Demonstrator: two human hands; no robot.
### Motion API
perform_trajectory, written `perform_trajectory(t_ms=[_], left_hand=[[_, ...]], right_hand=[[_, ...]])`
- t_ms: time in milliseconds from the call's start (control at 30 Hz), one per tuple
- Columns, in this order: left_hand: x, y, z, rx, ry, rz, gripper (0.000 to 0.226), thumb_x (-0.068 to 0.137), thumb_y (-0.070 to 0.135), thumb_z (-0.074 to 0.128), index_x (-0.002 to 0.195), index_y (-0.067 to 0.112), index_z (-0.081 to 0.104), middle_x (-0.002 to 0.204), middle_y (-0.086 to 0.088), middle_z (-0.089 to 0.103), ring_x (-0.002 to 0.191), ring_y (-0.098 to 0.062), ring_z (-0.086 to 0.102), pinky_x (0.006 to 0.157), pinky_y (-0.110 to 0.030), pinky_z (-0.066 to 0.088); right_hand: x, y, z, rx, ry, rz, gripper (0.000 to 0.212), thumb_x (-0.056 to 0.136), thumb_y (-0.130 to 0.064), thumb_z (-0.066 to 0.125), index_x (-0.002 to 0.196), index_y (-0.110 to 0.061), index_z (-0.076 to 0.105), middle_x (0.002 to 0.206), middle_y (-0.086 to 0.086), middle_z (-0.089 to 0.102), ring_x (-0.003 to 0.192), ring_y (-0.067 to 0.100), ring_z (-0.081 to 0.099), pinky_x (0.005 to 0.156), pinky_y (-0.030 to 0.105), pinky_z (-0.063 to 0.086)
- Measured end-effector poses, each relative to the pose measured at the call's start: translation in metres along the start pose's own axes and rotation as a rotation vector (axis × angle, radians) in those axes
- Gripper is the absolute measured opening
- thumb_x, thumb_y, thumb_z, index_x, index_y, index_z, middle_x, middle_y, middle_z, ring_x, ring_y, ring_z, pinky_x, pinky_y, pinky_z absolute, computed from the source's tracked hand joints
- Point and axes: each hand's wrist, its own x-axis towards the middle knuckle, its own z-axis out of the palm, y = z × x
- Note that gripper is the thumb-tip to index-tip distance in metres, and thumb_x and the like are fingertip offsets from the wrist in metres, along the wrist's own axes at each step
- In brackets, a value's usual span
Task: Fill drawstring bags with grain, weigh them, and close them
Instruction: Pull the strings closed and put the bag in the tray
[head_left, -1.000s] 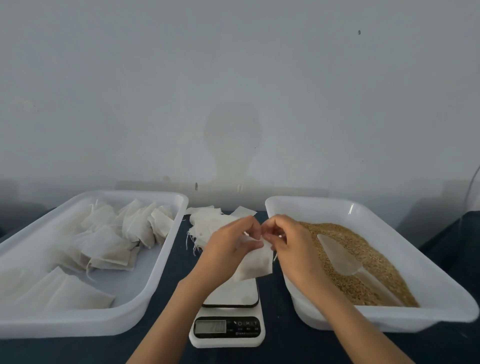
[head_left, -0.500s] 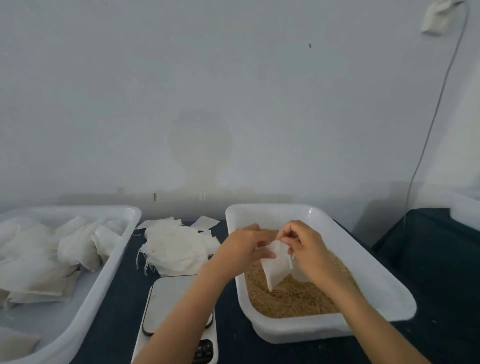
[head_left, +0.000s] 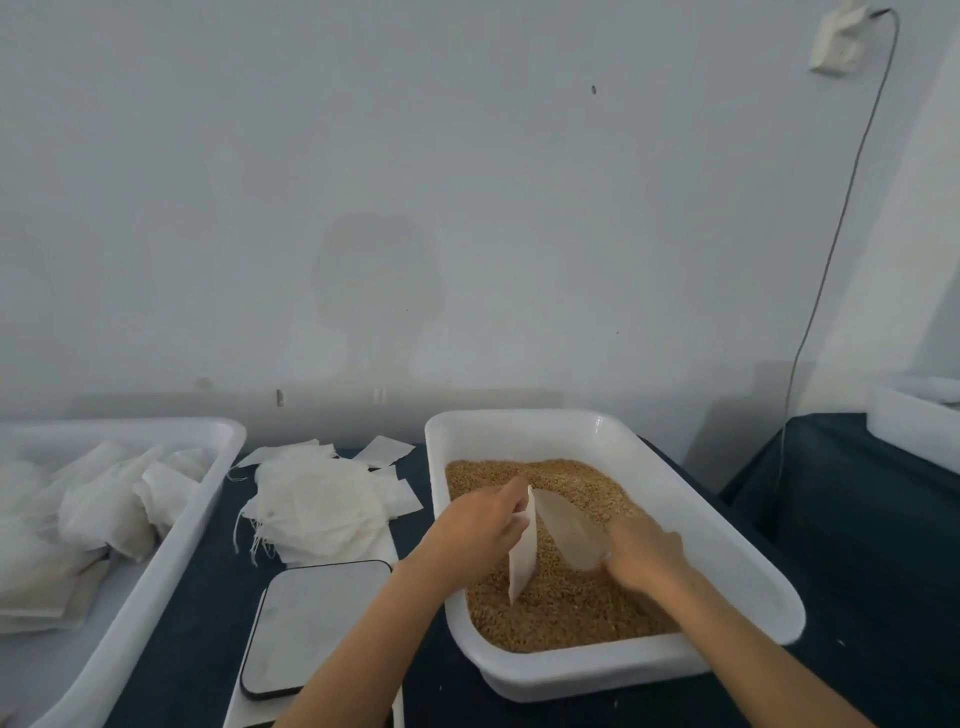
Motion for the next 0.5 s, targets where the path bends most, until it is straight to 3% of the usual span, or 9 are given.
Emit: perform_trajectory(t_ms=[33,100,200,300,500], left_hand=[[0.000,0.000,0.001,0.000,-0.021,-0.018,0.012,0.099,0.020,0.040,0.090,0.020,0.032,0.082,-0.004,0.053,0.068,-0.015,0.040,0.064,-0.032,0.038],[-0.001,-0.002,0.002,-0.002,-0.030,-0.048,0.012,0.100,0.021,0.039,0.091,0.020,0.030,0.082,-0.005,0.053,0.068,-0.014,0.039,0.065,-0.033,0.042],[0.000,-0.003,0.005,0.007,-0.001,-0.059,0.009,0.101,0.022,0.037,0.093,0.020,0.034,0.088,-0.004,0.053,0.074,-0.015,0.042,0.068,-0.030,0.040],[0.003,-0.003,0.009,0.048,0.081,-0.033,0.008,0.102,0.020,0.035,0.099,0.016,0.041,0.093,0.000,0.050,0.081,-0.013,0.038,0.067,-0.023,0.031],[0.006,-0.009,0.016,0.144,0.212,-0.097,0.030,0.094,0.005,0.049,0.122,0.014,0.041,0.116,0.001,0.051,0.107,-0.015,0.043,0.089,-0.024,0.038]], right_hand=[[0.000,0.001,-0.004,-0.024,0.005,-0.002,0.018,0.094,-0.010,0.041,0.094,-0.016,0.057,0.075,-0.008,0.047,0.084,0.015,0.052,0.080,0.029,0.040],[0.000,0.004,-0.016,-0.068,0.014,-0.005,0.018,0.093,-0.007,0.042,0.096,-0.013,0.058,0.072,-0.006,0.045,0.078,0.016,0.051,0.073,0.026,0.042],[-0.003,0.008,-0.035,-0.221,0.064,-0.021,0.021,0.091,-0.006,0.046,0.071,-0.014,0.046,0.068,-0.005,0.042,0.068,0.014,0.049,0.052,0.020,0.034],[-0.005,0.005,-0.043,-0.274,0.096,-0.048,0.032,0.089,-0.005,0.050,0.063,-0.016,0.035,0.067,-0.005,0.039,0.063,0.013,0.046,0.054,0.022,0.034],[-0.002,-0.012,-0.023,-0.154,0.065,-0.093,0.031,0.089,-0.004,0.048,0.062,-0.017,0.038,0.065,-0.005,0.037,0.054,0.009,0.036,0.047,0.018,0.027]])
